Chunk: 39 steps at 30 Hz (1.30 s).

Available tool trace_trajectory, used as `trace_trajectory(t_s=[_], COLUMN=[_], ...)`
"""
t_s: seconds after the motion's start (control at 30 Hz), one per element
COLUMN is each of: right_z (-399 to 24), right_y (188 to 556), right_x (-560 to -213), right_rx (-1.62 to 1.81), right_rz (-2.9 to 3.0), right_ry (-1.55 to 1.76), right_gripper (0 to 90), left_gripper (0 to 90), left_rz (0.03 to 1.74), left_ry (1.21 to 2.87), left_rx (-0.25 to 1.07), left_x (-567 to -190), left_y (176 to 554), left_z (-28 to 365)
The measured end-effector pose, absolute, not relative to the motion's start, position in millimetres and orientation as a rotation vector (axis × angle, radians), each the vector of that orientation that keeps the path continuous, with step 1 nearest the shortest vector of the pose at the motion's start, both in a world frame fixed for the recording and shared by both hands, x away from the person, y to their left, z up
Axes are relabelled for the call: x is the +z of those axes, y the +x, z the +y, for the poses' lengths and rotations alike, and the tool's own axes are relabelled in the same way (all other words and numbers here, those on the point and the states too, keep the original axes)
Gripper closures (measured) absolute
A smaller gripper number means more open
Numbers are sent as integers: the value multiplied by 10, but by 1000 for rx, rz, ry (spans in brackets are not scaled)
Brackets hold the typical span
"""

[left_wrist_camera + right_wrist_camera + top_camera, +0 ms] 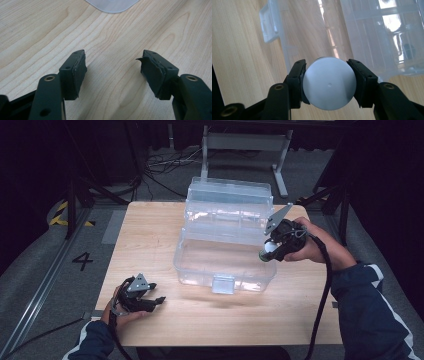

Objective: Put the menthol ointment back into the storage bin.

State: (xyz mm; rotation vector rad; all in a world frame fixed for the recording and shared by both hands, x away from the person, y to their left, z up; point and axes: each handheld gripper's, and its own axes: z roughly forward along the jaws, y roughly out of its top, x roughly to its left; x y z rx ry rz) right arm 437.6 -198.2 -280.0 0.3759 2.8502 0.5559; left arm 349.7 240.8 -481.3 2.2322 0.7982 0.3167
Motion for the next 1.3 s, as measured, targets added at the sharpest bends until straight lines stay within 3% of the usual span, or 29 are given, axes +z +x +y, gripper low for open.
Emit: trace_trajectory(t_s=[0.6,1.3], right_z=[-1685,-1636], right_y=[4524,4615], right_x=[-3091,-3477], right_rx=[472,402], right_rz=[2933,2986], right_ry=[309,327], right_gripper=[509,509], left_gripper=[372,372], left_rz=[798,798], left_ry=[2232,2232], left_rx=[316,316], left_x=[-4813,-4813], left_y=[3497,3497], left_z=[2409,2409])
